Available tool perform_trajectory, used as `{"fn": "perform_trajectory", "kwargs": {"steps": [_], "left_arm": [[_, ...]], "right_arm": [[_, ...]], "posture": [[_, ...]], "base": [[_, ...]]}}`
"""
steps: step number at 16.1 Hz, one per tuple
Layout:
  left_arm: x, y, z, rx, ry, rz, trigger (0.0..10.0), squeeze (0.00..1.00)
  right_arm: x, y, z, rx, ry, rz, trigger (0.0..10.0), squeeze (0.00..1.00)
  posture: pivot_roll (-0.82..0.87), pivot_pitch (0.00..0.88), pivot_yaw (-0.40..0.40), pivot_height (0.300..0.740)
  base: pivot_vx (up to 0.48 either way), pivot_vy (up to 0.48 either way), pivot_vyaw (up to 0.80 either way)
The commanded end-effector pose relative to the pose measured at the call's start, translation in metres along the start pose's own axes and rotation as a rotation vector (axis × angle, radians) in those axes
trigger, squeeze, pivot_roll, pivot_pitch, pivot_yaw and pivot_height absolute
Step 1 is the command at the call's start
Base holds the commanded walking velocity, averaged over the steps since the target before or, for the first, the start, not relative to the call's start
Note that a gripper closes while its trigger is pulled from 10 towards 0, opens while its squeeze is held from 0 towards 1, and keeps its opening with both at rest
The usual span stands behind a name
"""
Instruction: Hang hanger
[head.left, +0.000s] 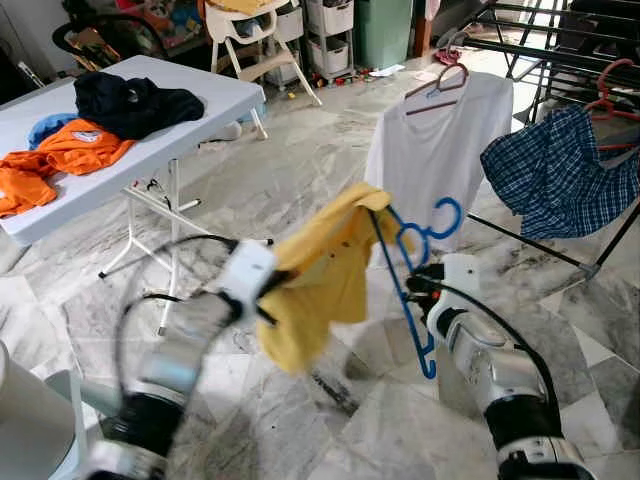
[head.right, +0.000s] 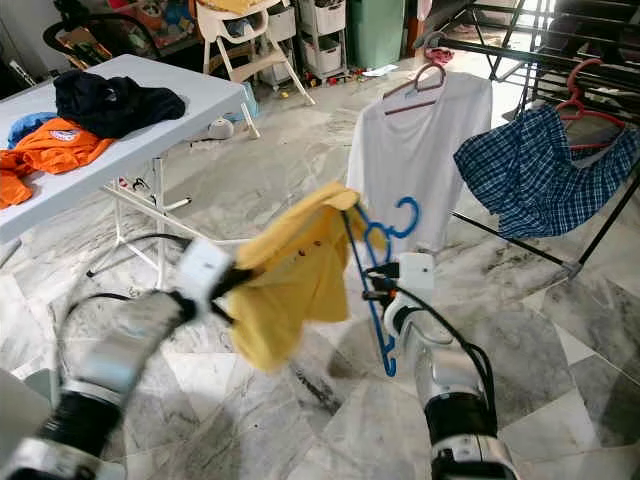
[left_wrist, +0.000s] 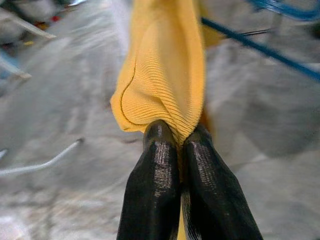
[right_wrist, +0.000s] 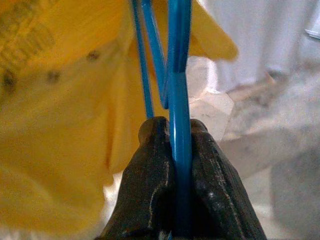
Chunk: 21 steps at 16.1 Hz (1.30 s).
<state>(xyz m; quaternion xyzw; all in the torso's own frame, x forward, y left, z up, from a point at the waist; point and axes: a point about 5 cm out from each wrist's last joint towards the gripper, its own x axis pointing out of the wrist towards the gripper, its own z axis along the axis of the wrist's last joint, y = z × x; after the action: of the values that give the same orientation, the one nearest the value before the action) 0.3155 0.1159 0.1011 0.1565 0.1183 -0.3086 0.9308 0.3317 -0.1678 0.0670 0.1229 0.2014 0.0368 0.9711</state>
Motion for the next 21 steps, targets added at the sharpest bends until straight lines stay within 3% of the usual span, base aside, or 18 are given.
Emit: {"fn": "perform_trajectory", "kwargs": {"steps": [1, 3, 5, 7, 8, 10, 11, 13, 14, 15, 16, 17, 19, 21], "left_arm": [[-0.002, -0.005, -0.004, 0.001, 0.018, -0.023, 10.0, 0.00], [0.000, -0.014, -0.008, 0.008, 0.036, -0.044, 10.0, 0.00], [0.005, -0.026, -0.011, 0.051, 0.046, -0.079, 10.0, 0.00], [0.011, -0.035, -0.011, 0.066, 0.041, -0.102, 10.0, 0.00], [0.017, -0.042, 0.000, 0.072, -0.017, -0.112, 10.0, 0.00], [0.024, -0.047, 0.018, 0.089, -0.108, -0.103, 10.0, 0.00], [0.025, -0.048, 0.024, 0.083, -0.137, -0.098, 10.0, 0.00], [0.029, -0.028, 0.041, 0.056, -0.207, 0.066, 10.0, 0.00], [0.030, -0.022, 0.043, 0.042, -0.213, 0.094, 10.0, 0.00], [0.028, -0.016, 0.044, 0.042, -0.225, 0.120, 10.0, 0.00], [0.027, -0.012, 0.043, 0.037, -0.228, 0.134, 10.0, 0.00], [0.025, -0.007, 0.040, -0.013, -0.231, 0.168, 10.0, 0.00], [0.025, -0.005, 0.035, -0.032, -0.217, 0.191, 10.0, 0.00], [0.025, -0.007, 0.038, -0.023, -0.246, 0.199, 10.0, 0.00]], "right_arm": [[0.003, -0.001, 0.024, 0.117, -0.085, -0.034, 10.0, 0.00], [0.006, 0.003, 0.031, 0.251, -0.107, -0.023, 10.0, 0.00], [0.009, 0.021, 0.051, 0.400, -0.137, 0.039, 10.0, 0.00], [0.010, 0.041, 0.073, 0.487, -0.189, 0.111, 10.0, 0.00], [0.009, 0.061, 0.088, 0.567, -0.196, 0.189, 10.0, 0.00], [0.005, 0.087, 0.093, 0.521, -0.183, 0.287, 10.0, 0.00], [0.004, 0.094, 0.091, 0.570, -0.159, 0.317, 10.0, 0.00], [-0.004, 0.117, 0.064, 0.322, -0.030, 0.478, 10.0, 0.00], [-0.006, 0.117, 0.054, 0.312, 0.008, 0.486, 10.0, 0.00], [-0.017, 0.121, 0.041, 0.203, 0.036, 0.592, 10.0, 0.00], [-0.022, 0.122, 0.030, 0.154, 0.075, 0.630, 10.0, 0.00], [-0.028, 0.115, 0.009, 0.046, 0.142, 0.642, 10.0, 0.00], [-0.030, 0.103, -0.013, -0.066, 0.211, 0.606, 10.0, 0.00], [-0.032, 0.098, -0.021, -0.052, 0.248, 0.598, 10.0, 0.00]], "posture": [[-0.04, 0.005, 0.139, 0.740], [-0.04, 0.003, 0.139, 0.740], [-0.04, 0.002, 0.142, 0.740], [-0.05, 0.003, 0.141, 0.740], [-0.05, 0.001, 0.137, 0.740], [-0.06, 0.000, 0.135, 0.740], [-0.06, 0.000, 0.134, 0.740], [-0.06, 0.000, 0.132, 0.740], [-0.06, 0.000, 0.129, 0.740], [-0.06, 0.000, 0.129, 0.740], [-0.06, 0.000, 0.130, 0.740], [-0.06, 0.000, 0.132, 0.740], [-0.07, 0.000, 0.132, 0.740], [-0.07, 0.000, 0.134, 0.740]], "base": [[0.000, 0.000, 0.00], [0.000, 0.000, 0.00], [0.000, 0.000, 0.00], [0.000, 0.000, 0.00], [0.000, 0.000, 0.00], [0.000, 0.000, 0.00], [0.000, 0.000, 0.00], [0.000, 0.000, 0.00], [0.000, 0.000, 0.00], [0.000, 0.000, 0.00], [0.000, 0.000, 0.00], [0.000, 0.000, 0.00], [0.000, 0.000, 0.00], [0.000, 0.000, 0.00]]}}
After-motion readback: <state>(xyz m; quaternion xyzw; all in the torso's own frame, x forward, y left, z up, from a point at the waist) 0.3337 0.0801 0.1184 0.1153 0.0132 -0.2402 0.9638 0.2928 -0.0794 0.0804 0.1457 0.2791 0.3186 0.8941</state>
